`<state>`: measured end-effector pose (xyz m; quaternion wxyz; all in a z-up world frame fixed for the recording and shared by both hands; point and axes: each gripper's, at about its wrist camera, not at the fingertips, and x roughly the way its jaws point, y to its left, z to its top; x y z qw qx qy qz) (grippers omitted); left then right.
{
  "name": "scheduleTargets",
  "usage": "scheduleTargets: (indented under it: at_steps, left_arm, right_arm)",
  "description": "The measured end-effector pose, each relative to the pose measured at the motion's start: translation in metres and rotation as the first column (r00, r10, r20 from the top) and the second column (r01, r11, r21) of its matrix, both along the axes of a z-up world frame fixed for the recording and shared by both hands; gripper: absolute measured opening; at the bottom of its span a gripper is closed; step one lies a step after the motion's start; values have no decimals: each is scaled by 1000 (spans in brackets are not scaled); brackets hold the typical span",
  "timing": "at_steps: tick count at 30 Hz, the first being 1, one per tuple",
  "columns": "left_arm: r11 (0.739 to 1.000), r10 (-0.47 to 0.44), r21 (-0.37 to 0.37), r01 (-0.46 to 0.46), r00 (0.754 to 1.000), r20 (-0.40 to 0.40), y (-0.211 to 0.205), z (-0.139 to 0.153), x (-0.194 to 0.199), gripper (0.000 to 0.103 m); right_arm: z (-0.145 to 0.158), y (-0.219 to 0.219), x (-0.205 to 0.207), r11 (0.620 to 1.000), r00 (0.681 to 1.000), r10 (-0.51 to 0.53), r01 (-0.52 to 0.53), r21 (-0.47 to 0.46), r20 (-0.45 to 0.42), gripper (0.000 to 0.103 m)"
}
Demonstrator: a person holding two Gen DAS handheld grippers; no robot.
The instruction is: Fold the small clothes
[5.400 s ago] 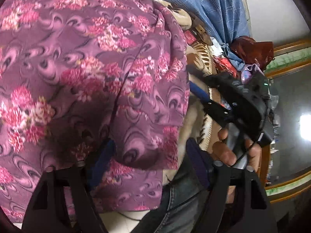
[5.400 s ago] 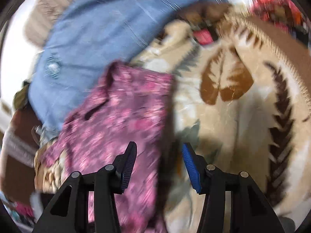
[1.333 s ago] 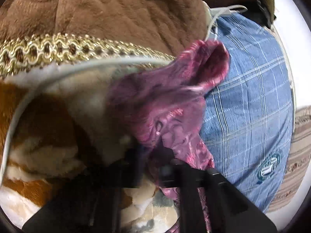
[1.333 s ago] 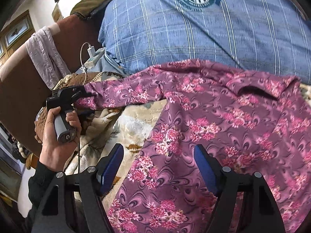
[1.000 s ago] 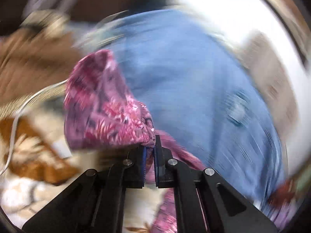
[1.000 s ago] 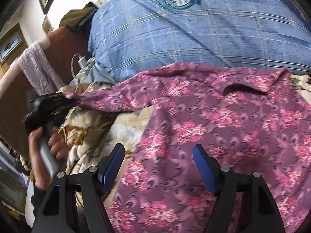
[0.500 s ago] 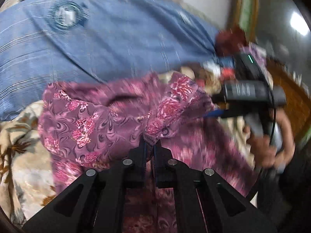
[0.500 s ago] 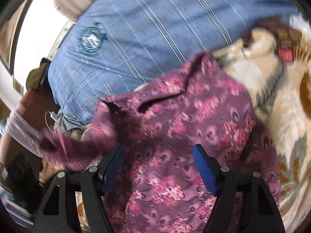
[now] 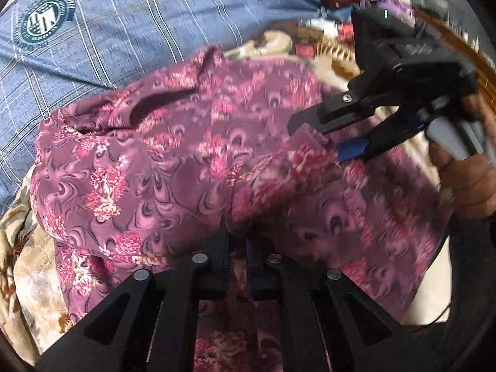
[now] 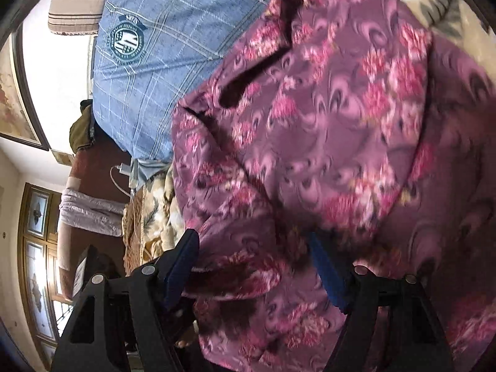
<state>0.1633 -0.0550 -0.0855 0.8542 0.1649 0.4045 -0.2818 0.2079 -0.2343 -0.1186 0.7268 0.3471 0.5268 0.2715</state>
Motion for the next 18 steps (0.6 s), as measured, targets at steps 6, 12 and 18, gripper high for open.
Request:
scheduleTargets:
  at_steps: [6,12,18]
  left_arm:
    - [974,-117,-213,79,978,-171,20,19,4,51]
    - [858,-16,-500,-115,968,-251,87,43,31,73]
    - [664,201,-526,-531,804,-559,135,-11,81,73]
  right_arm:
    - [6,23,-3,993,999,34,-35,-108,-12,9]
    - [69,-9,-32,986,985,-15,43,-164,169,9]
    - [41,-2,-38,950,991,3,38,-310,130,9]
